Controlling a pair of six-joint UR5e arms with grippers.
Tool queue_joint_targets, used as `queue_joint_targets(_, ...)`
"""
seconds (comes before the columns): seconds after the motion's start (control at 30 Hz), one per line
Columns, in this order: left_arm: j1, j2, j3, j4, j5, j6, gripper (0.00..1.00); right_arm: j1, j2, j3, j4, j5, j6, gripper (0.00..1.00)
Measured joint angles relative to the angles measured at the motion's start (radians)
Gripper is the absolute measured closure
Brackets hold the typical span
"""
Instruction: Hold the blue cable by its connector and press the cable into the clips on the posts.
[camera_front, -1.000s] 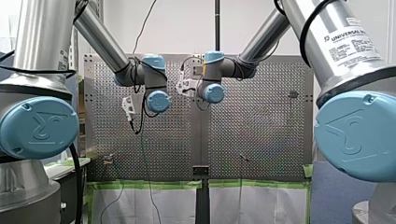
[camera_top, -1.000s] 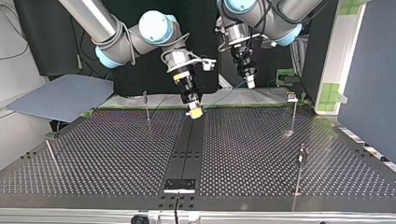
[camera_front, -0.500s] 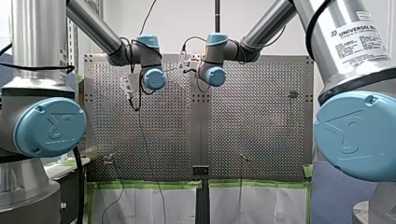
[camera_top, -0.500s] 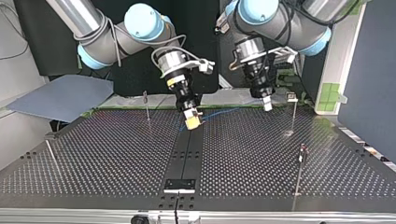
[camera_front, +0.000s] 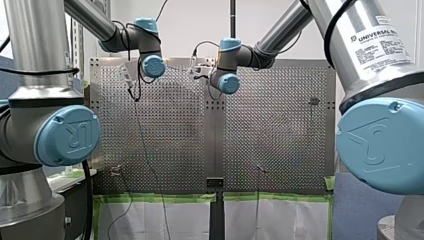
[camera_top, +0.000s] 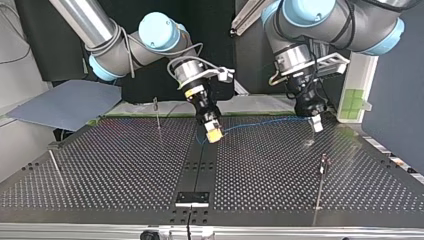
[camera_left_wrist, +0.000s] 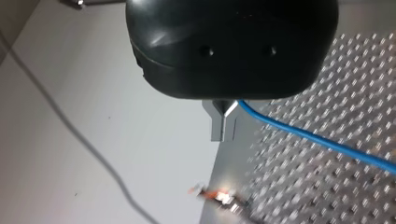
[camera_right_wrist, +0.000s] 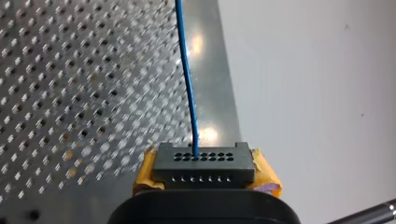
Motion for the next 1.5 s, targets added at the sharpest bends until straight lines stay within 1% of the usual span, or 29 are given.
queue_joint_targets(0.2,0.047,0.019,0.003,-0.047,-0.005,-0.002,1.0,0.012,0.012,-0.051,0.017,-0.021,0.005,1.0)
queue_joint_targets(0.47,0.117,0.011,0.05,-0.122,0.033,-0.007,1.0,0.022,0.026,-0.119,0.036,-0.028,0.007,1.0)
queue_joint_targets(0.63,0.14,-0.008,0.076,-0.162,0.057,-0.017,1.0,0.023,0.028,-0.141,0.039,-0.032,0.01,1.0)
queue_joint_targets(0.83,0.159,-0.05,0.122,-0.211,0.1,-0.022,1.0,0.024,0.032,-0.157,0.041,-0.034,0.012,1.0)
queue_joint_targets(0.97,0.174,-0.07,0.153,-0.245,0.13,-0.031,1.0,0.024,0.048,-0.174,0.048,-0.034,0.012,1.0)
queue_joint_targets(1.07,0.186,-0.088,0.171,-0.266,0.143,-0.035,1.0,0.026,0.064,-0.189,0.052,-0.033,0.012,1.0)
queue_joint_targets(1.17,0.201,-0.107,0.182,-0.274,0.151,-0.037,1.0,0.027,0.074,-0.2,0.053,-0.034,0.012,1.0)
queue_joint_targets(1.33,0.226,-0.118,0.188,-0.269,0.162,-0.041,1.0,0.03,0.086,-0.216,0.055,-0.037,0.012,1.0)
queue_joint_targets(1.5,0.268,-0.118,0.192,-0.264,0.2,-0.041,1.0,0.034,0.103,-0.235,0.057,-0.04,0.012,1.0)
